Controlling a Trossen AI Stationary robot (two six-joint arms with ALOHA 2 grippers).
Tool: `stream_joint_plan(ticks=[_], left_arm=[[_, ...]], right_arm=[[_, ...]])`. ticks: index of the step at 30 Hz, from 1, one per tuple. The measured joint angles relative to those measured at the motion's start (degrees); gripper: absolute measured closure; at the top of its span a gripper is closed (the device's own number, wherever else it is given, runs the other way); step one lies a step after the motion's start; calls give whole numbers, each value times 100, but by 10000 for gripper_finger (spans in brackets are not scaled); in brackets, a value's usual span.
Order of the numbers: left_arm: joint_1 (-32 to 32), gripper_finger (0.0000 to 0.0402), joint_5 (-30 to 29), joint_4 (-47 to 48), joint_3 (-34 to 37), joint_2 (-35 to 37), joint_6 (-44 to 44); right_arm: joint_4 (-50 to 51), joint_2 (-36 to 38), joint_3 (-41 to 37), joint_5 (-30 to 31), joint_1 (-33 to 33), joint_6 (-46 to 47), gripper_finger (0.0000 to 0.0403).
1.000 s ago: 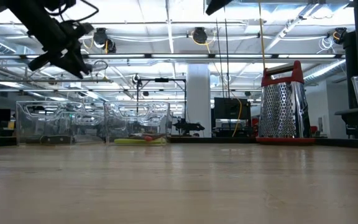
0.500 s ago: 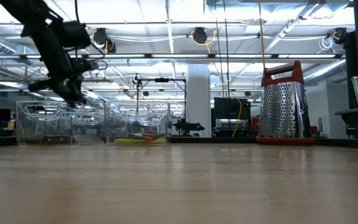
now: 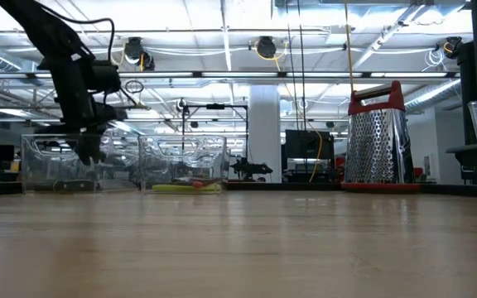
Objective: Pick & Place Kitchen Items
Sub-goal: Put the black knife into the top left transparent bin, then return to Home Position
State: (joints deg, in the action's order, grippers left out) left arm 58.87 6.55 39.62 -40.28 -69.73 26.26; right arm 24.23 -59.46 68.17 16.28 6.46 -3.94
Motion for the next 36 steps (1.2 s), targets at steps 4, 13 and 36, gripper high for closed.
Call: stream_joint_plan(ticks=[4, 13, 36], left_arm=[[144, 347, 118, -132, -1, -290, -224], [203, 347, 113, -282, -30, -418, -486], [224, 257, 429, -334, -119, 217, -481]], right_arm=[[-2, 0, -83, 2, 0, 28, 403], [-207, 0, -95, 1, 0, 32, 403], [-306, 0, -95, 0, 0, 32, 403]])
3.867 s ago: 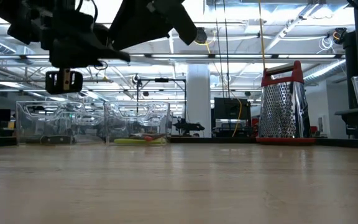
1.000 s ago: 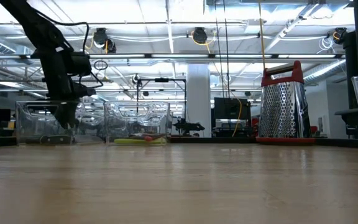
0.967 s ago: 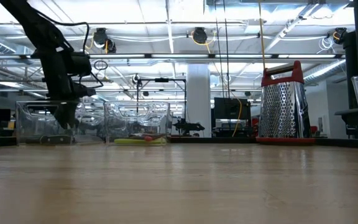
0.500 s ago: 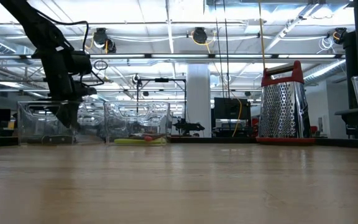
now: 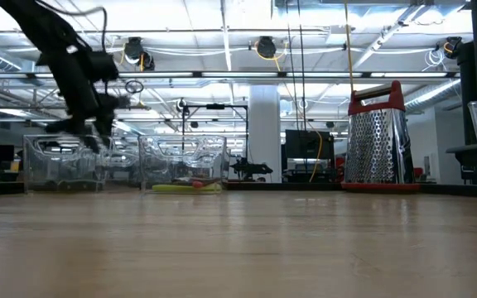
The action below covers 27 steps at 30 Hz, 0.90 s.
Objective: Pick & Place Kitchen Items
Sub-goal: Return to Home Position
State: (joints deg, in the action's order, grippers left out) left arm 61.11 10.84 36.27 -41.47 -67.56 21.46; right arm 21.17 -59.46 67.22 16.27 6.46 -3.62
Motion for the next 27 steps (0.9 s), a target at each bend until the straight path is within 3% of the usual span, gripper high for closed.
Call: stream_joint_plan(ticks=[9, 17, 27], left_arm=[[-407, 282, 644, -6, -232, 2187, -464], [-1114, 299, 1046, 2, -232, 4050, 255], [-1976, 340, 894, -53, -232, 5335, 631]], right_arm=[[7, 0, 0, 2, 1, 1, 403], [9, 0, 2, 2, 0, 477, 403], [9, 0, 2, 4, 0, 991, 403]])
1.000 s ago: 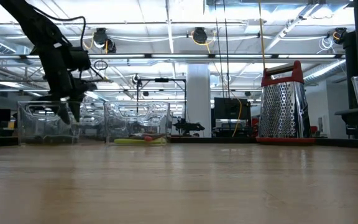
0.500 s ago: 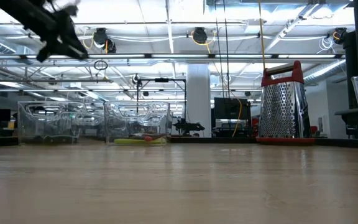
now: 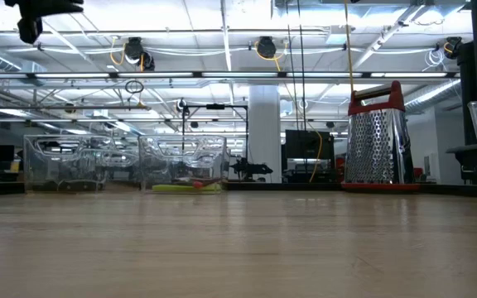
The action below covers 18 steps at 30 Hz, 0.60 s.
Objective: Pick & Place Kitchen Items
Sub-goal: Return to Home Position
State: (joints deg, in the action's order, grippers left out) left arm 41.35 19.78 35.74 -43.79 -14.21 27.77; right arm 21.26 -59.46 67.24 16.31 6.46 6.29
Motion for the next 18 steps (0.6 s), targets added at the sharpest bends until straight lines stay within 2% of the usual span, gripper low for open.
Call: stream_joint_plan(ticks=[7, 13, 18], left_arm=[[-124, 397, 135, -490, 0, 192, 14], [-169, 386, 216, -583, 9, 146, 5], [-167, 398, 223, -666, 52, 33, -176]], right_arm=[[0, 0, 2, 0, 0, 12, 399], [-10, 0, -1, 2, 0, 16, 401], [-411, -2, -164, 7, 0, 510, 399]])
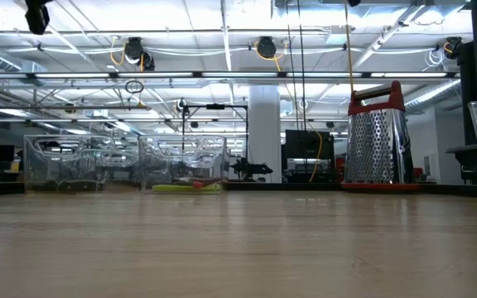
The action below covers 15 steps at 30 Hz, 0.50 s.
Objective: Pick & Place Kitchen Items
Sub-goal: Return to Home Position
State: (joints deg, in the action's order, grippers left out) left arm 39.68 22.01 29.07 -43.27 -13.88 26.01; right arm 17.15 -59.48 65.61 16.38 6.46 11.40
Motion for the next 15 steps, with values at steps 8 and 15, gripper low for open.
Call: stream_joint_plan(ticks=[8, 15], left_arm=[[-475, 397, 52, -1651, 911, -333, 295], [-1553, 397, -745, -2029, 1009, -1083, 57]], right_arm=[[-666, -2, -524, 0, 0, 27, 399], [-742, 0, -636, 0, -170, 229, 399]])
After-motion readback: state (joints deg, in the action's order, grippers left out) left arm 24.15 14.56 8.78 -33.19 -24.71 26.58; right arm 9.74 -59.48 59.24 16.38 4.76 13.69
